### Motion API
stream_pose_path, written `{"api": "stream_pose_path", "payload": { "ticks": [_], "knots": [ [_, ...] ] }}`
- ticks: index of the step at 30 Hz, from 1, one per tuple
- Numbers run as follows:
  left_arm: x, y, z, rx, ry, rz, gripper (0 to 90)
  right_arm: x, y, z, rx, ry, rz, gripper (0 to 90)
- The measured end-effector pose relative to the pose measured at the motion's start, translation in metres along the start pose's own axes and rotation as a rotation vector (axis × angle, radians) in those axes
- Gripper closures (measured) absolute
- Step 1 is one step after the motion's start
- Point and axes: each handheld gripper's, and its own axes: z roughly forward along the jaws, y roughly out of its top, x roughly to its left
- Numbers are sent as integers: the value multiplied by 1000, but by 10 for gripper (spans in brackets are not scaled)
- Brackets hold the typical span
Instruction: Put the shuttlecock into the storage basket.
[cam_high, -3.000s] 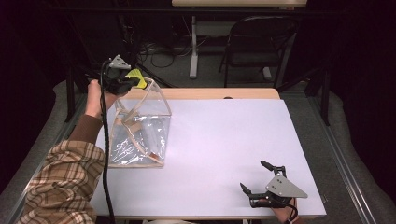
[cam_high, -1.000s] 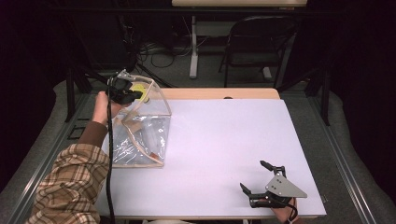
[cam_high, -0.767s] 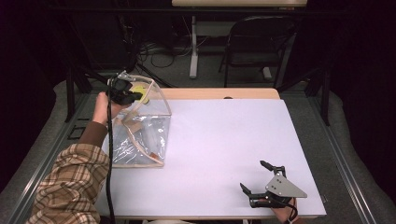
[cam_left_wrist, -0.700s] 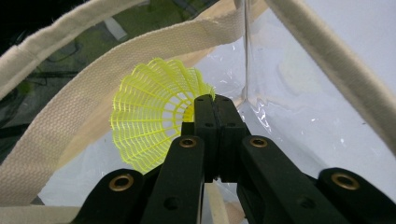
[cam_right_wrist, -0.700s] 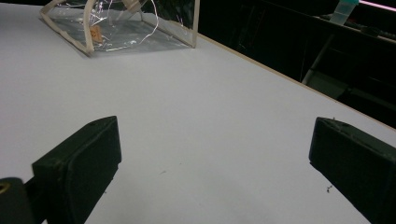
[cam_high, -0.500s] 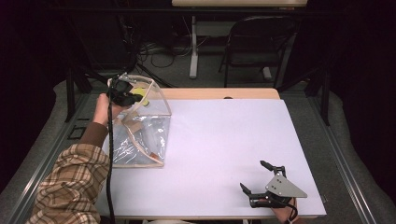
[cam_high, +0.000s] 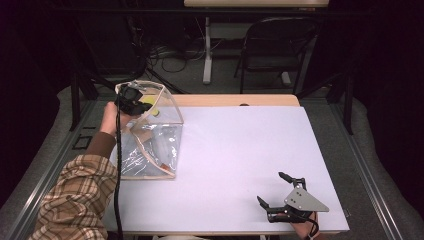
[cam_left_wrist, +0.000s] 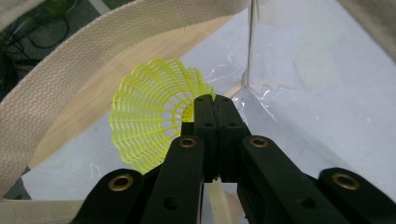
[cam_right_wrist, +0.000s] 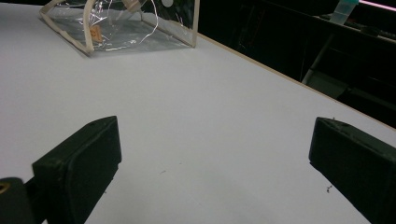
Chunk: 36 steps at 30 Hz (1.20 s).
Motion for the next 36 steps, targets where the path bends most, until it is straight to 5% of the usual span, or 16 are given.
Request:
{"api": "stream_pose_path", "payload": {
  "ticks": [22,32,36],
  "knots": [
    [2,-4,10,18,-18,-18,878,0,0,0,0,1,-3,19],
    [5,-4,-8,-71,24,-47,601,0,0,0,4,4,-5,19],
    [5,-5,-17,-108,44,-74,560,0,0,0,3,3,-5,19]
  ]
}}
